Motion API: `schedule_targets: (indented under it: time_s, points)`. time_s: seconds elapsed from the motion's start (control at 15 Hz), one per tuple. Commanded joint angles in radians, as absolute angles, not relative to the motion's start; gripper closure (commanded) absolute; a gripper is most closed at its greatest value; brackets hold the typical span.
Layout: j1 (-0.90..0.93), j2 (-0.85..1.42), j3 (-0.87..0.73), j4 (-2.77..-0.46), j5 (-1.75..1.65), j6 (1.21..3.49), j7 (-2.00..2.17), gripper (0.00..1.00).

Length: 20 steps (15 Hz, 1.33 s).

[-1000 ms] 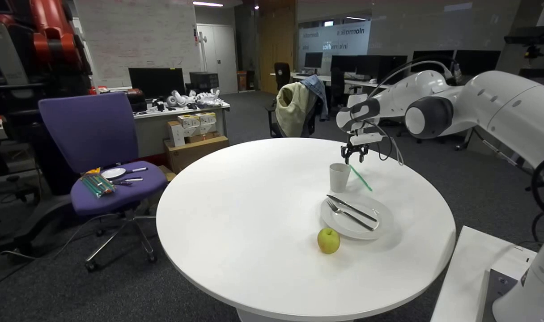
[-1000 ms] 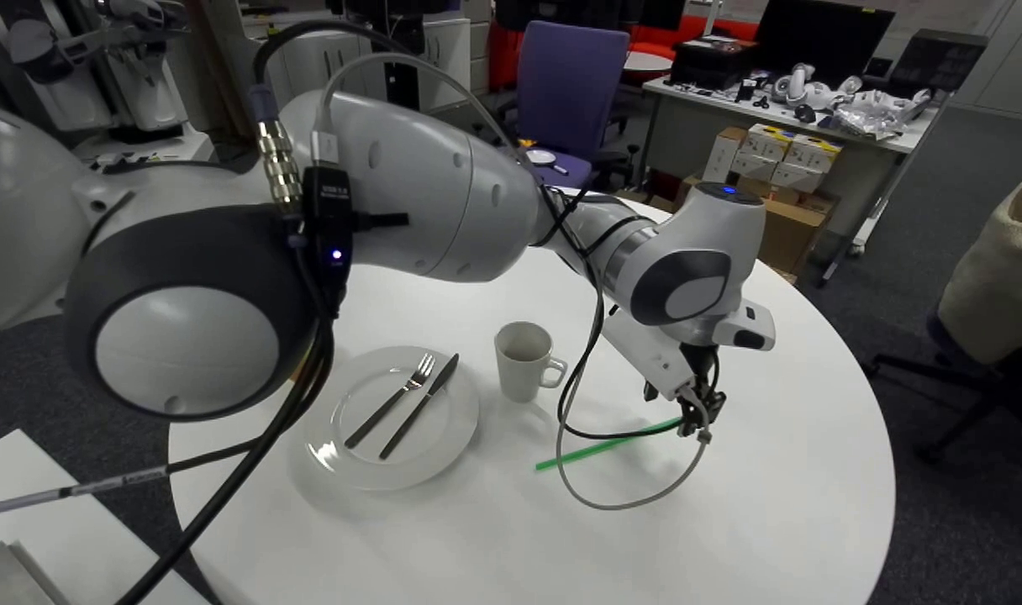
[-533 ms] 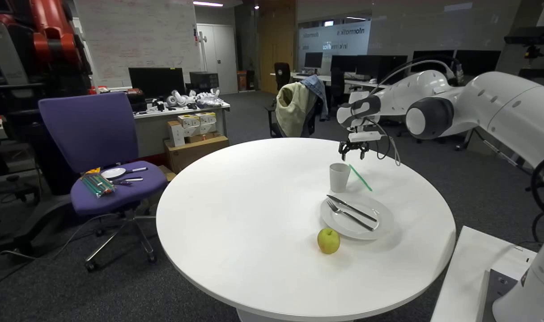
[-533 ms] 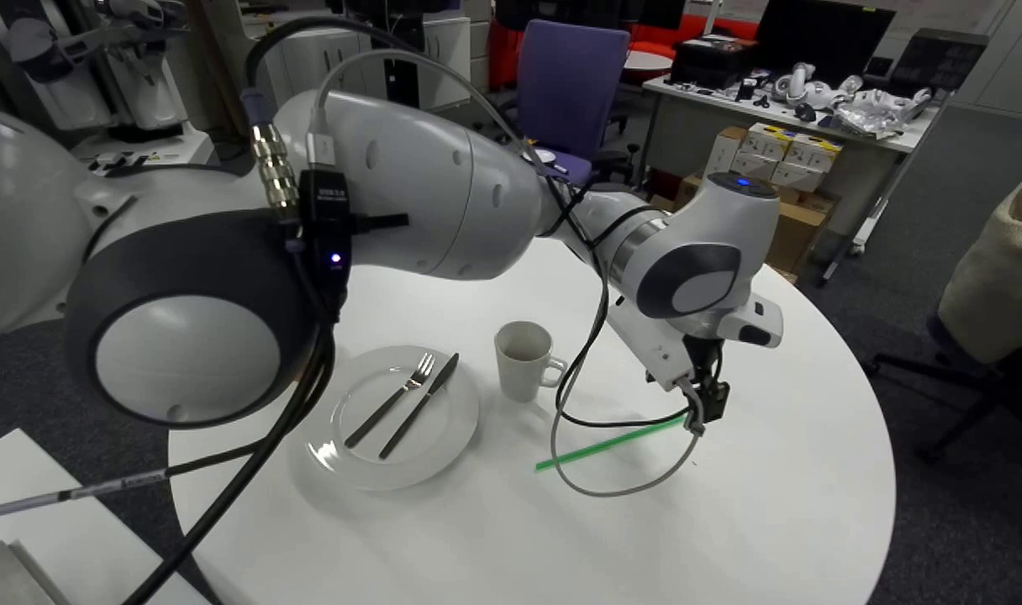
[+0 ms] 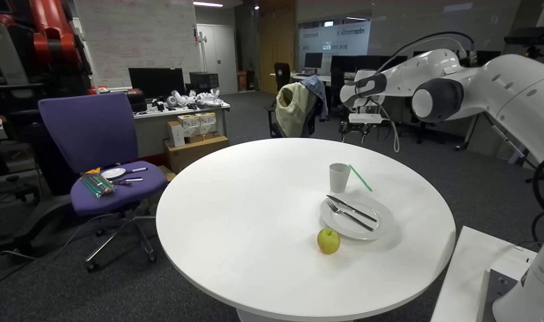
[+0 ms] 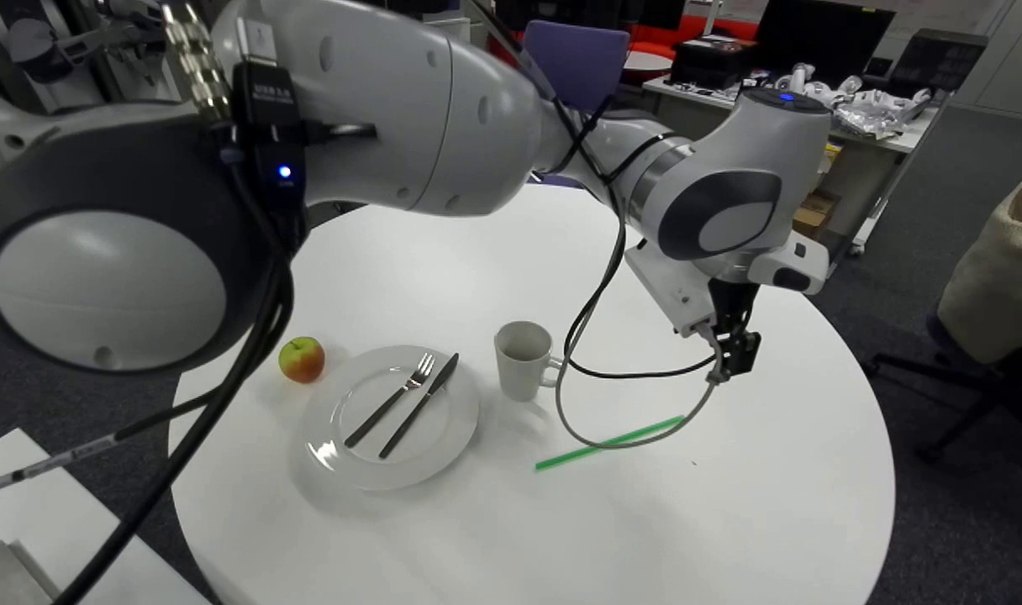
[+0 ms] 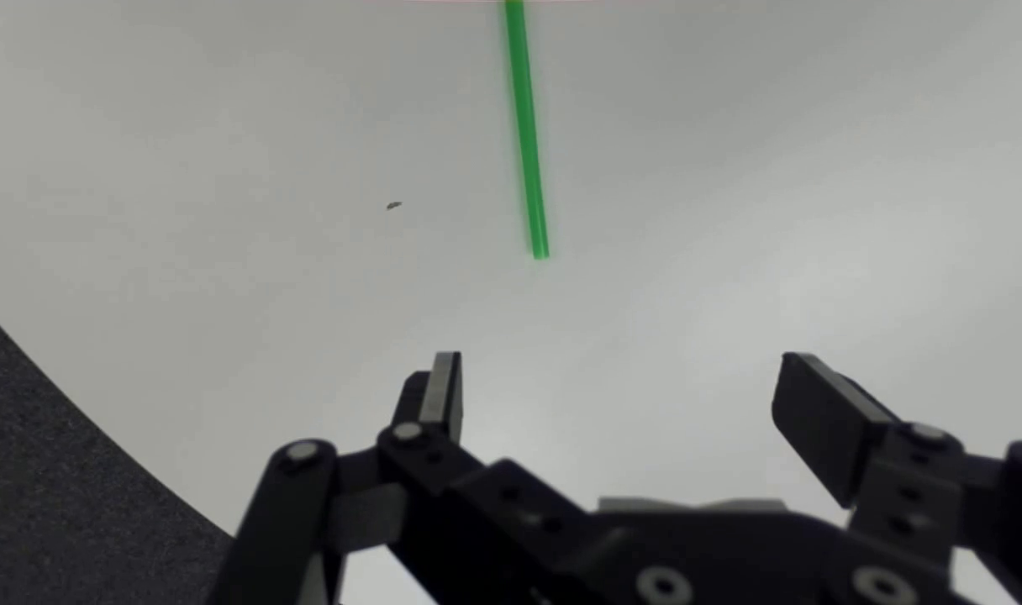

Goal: Remove the green straw from the white mug and put it on the table

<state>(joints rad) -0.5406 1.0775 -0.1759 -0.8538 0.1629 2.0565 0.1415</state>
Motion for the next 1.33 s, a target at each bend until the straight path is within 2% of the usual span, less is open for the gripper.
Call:
schedule_targets:
  time_s: [0.0, 0.2, 0.8, 1.27]
  points:
    - [-0.509, 0.904, -0.185, -1.080, 0.152, 2.087, 0.119, 0.00]
    - [-0.484, 0.832, -0.185, -1.189, 0.134, 2.087, 0.076, 0.00]
    - [-0.378, 0.642, -0.192, -1.545, 0.058, 2.328, 0.032, 0.00]
    - [-0.304, 0.431, -0.187, -1.832, 0.078, 2.348, 0.054, 0.00]
